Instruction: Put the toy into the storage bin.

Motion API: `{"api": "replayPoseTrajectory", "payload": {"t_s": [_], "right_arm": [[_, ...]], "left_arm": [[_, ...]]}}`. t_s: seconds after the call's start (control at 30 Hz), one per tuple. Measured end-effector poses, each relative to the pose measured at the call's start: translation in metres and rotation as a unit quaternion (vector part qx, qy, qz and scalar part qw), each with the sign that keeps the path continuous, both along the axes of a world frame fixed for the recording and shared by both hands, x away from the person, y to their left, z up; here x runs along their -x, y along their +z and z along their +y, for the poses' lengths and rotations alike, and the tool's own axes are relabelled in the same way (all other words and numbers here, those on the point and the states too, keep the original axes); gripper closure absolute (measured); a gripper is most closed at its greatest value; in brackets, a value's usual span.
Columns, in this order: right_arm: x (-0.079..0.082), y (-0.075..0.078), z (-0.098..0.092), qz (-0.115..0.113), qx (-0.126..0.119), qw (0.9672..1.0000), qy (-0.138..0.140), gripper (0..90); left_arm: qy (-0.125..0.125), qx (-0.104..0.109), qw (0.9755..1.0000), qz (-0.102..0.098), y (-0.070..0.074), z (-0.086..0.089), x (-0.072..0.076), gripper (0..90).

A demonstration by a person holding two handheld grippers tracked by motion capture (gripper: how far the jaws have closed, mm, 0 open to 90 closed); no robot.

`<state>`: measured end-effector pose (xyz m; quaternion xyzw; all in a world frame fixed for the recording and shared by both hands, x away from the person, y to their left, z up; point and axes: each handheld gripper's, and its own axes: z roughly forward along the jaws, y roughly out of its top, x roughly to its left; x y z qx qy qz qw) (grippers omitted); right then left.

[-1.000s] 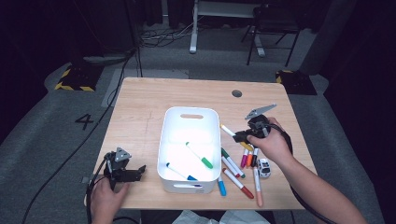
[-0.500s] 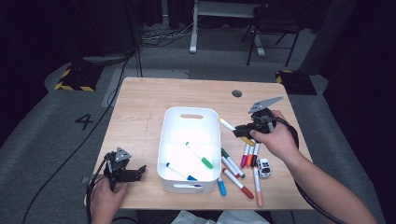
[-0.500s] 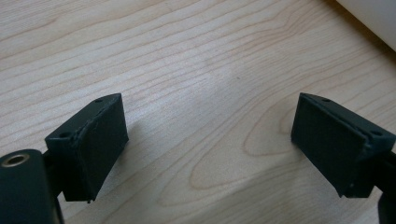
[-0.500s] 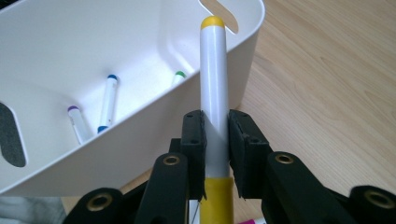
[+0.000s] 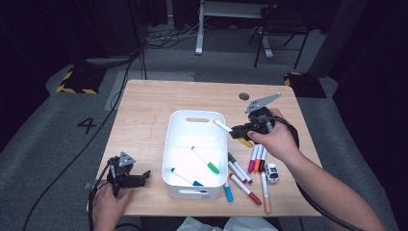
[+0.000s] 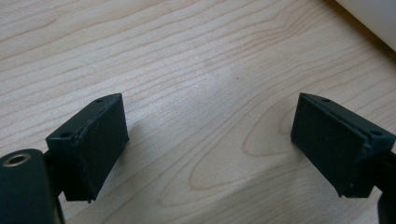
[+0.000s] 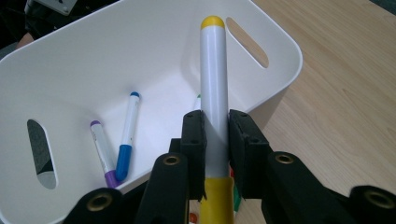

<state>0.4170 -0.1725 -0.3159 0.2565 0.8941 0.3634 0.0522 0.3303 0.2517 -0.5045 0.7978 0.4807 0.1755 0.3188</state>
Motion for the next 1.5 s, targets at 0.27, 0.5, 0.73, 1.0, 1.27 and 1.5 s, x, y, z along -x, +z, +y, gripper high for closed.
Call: {"api": "replayPoseTrajectory", "payload": {"t_s": [0.27,0.5,0.73,1.0,1.27,1.5], "right_arm": [[-0.002,0.003,0.018,-0.007,-0.009,0.9999,0.011,76.9],[-0.003,0.001,0.035,-0.011,-0.004,0.9997,0.023,77.0],[-0.002,0.002,0.053,-0.019,-0.005,0.9989,0.042,77.0],[-0.007,-0.012,0.068,-0.022,0.006,0.9983,0.053,77.0],[-0.008,-0.024,0.075,-0.015,0.013,0.9978,0.063,77.0],[-0.007,-0.035,0.086,-0.013,0.026,0.9965,0.078,77.0]], "left_arm": [[0.002,0.003,1.0000,0.000,0.000,-0.001,0.000,11.4],[0.003,0.001,1.0000,-0.002,0.000,-0.001,-0.001,11.4],[0.000,0.002,1.0000,-0.002,0.000,-0.002,-0.002,11.2],[0.000,0.002,1.0000,-0.002,0.000,-0.002,-0.002,11.2],[0.000,0.001,1.0000,-0.002,0.000,-0.002,-0.002,11.2],[0.000,0.000,1.0000,-0.003,0.000,-0.002,-0.002,11.2]]}}
